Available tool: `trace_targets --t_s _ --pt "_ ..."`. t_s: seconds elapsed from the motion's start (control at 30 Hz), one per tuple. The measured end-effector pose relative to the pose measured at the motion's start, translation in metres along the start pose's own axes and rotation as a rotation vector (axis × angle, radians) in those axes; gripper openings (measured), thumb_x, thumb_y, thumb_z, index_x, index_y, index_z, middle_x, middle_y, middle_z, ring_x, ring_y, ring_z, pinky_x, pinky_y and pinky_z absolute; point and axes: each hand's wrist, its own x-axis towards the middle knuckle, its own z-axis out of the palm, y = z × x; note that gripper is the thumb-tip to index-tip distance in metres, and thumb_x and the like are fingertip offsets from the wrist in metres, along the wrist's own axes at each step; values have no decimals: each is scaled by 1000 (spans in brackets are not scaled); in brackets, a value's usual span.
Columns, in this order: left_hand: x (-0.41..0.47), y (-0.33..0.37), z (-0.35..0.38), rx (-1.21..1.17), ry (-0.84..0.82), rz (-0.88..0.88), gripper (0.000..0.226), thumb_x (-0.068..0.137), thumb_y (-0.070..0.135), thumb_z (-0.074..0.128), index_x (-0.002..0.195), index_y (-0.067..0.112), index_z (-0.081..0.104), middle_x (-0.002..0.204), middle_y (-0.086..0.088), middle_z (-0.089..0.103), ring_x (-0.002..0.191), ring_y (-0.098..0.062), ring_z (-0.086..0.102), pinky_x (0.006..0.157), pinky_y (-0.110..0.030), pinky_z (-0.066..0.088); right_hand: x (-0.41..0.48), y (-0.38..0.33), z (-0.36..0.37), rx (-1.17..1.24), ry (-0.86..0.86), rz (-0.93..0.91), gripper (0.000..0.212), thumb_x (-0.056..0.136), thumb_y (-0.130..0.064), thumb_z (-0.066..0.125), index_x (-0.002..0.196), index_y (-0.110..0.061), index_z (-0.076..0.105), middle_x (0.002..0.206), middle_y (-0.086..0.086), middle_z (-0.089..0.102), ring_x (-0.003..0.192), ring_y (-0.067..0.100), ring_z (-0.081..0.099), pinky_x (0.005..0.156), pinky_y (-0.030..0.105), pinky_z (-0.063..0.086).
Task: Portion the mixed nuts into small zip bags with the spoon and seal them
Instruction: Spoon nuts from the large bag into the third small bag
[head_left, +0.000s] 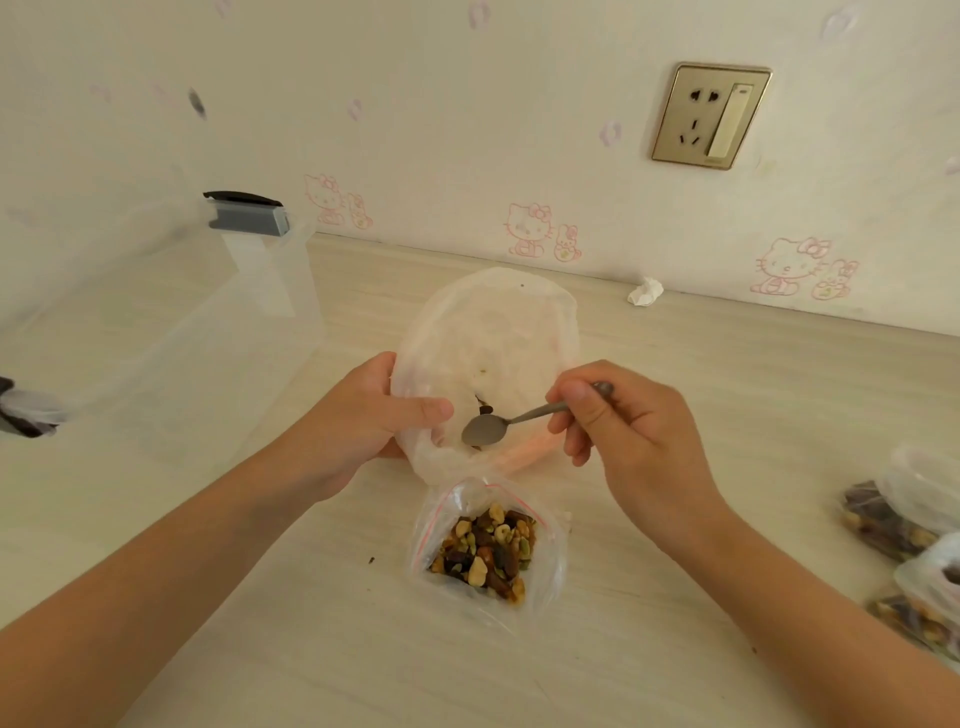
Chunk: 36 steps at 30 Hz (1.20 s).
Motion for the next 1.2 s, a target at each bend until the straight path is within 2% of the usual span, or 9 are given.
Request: trace_targets --t_s 0.1,0.23,0.33,0.47,0.63,0.77,1.0,1.13,1.2 --pt "-1 1 5 27 50 22 33 88 -2 69 115 17 64 76 -3 75 73 -13 73 60 -27 59 -2 5 3 -126 -11 -24 20 105 -23 56 96 -24 73 78 -5 71 63 18 66 58 31 56" --pt "-1 4 5 -57 91 97 29 77 7 69 104 19 68 76 2 72 67 -8 70 57 -24 56 1 6 1 -164 34 -7 21 103 -29 53 95 -26 72 78 -7 71 66 18 68 61 29 57" --pt "4 0 6 -22 142 102 24 91 2 65 105 22 69 74 8 70 67 -7 68 56 -22 54 1 6 1 -173 40 2 21 103 -27 53 95 -26 72 78 -9 71 66 17 68 61 28 57" --pt "5 -1 7 58 51 82 33 85 22 84 112 30 69 94 15 79 78 -7 77 60 -20 57 0 4 1 -140 58 -17 21 103 -27 54 95 -24 72 77 -7 70 67 17 69 61 27 57" --pt "3 -1 10 390 139 195 24 85 15 76 75 35 71 67 12 69 58 -3 65 56 -17 50 1 2 -1 -110 122 -15 22 104 -24 54 92 -24 72 75 -4 70 65 19 69 58 29 57" --pt "-2 3 11 393 80 258 26 79 21 68 91 43 70 89 19 77 79 1 73 59 -12 52 1 2 -1 -81 166 -25 21 105 -20 54 94 -23 72 76 -2 70 64 18 68 57 27 56" --pt "-4 5 13 444 123 322 24 77 27 61 97 15 66 91 -6 72 88 -29 69 83 -57 59 1 6 0 -100 165 -76 19 106 -19 56 101 -25 73 82 -5 71 68 18 69 63 28 58" --pt "-5 2 13 507 123 336 6 82 20 56 88 20 56 83 1 64 73 -14 58 66 -29 46 3 8 -1 -103 183 -91 23 106 -13 57 103 -29 74 85 -7 72 69 16 68 63 20 55" --pt "-5 0 13 516 118 324 7 87 16 55 92 21 56 84 1 63 70 -12 56 62 -29 44 3 9 -1 -98 176 -88 23 105 -12 57 104 -27 74 86 -7 73 68 15 68 63 18 54"
